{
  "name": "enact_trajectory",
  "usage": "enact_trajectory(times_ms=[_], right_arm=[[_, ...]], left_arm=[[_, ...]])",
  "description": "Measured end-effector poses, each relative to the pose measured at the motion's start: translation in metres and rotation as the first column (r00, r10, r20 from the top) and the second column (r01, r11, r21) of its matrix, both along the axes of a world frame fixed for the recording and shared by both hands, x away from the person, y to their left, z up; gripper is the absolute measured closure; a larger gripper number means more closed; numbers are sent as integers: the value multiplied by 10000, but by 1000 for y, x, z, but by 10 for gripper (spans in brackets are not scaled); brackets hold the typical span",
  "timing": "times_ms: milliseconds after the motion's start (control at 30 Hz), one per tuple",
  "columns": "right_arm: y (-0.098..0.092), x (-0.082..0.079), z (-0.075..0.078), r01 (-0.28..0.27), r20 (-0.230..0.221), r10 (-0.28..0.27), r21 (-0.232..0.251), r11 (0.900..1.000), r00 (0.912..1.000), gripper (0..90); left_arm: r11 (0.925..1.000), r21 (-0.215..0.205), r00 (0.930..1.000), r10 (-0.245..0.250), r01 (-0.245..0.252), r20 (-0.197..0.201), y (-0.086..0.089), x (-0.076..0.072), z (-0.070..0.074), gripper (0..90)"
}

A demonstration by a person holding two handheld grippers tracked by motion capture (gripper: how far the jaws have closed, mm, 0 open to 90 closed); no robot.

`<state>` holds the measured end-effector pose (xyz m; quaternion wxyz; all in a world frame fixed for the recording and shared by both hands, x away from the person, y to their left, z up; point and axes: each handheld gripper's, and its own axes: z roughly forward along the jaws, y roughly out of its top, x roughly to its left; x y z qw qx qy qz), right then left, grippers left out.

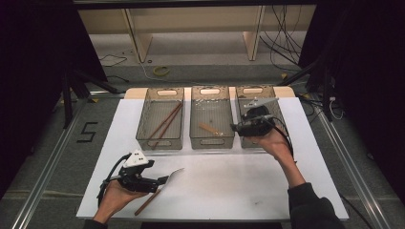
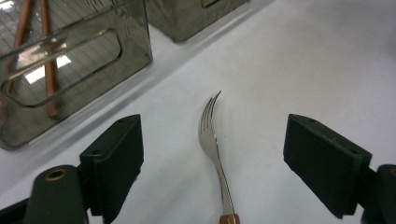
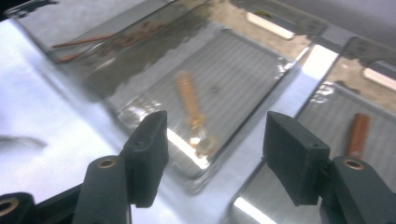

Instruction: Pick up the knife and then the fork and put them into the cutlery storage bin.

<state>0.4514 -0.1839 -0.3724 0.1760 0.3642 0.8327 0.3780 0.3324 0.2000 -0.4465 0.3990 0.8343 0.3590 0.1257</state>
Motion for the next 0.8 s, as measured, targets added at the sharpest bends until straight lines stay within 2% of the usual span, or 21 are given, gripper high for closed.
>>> enact_trajectory(times_ms=[67, 133, 333, 500, 567, 667, 800], right_arm=[[-1, -10, -3, -159, 65, 158, 159, 9997, 9999, 406], [-3, -20, -5, -308, 60, 306, 275, 9991, 9995, 400], [-7, -41, -16, -824, -15, 825, 237, 9963, 9966, 374], [-9, -53, -23, -1019, -113, 1022, 256, 9945, 9947, 373], [-11, -56, -25, -1092, -156, 1097, 300, 9936, 9938, 370], [-14, -63, -29, -1158, -256, 1165, 272, 9929, 9929, 369], [-16, -71, -36, -1258, -459, 1272, 316, 9915, 9908, 369]], left_arm=[[9998, 159, 10000, 75, -74, -42, 1, 0, 1, 201], [9996, 265, 9997, 49, -42, -259, 3, 1, 4, 201], [9978, 657, 9987, 164, -132, -472, 3, 2, 9, 218], [9952, 935, 9967, 347, -277, -740, 2, 6, 11, 222], [9933, 1148, 9948, 259, -145, -982, 1, 8, 12, 229], [9929, 1187, 9923, 216, -71, -1216, -1, 11, 14, 241], [9827, 1852, 9887, 306, -30, -1465, -1, 9, 13, 248]])
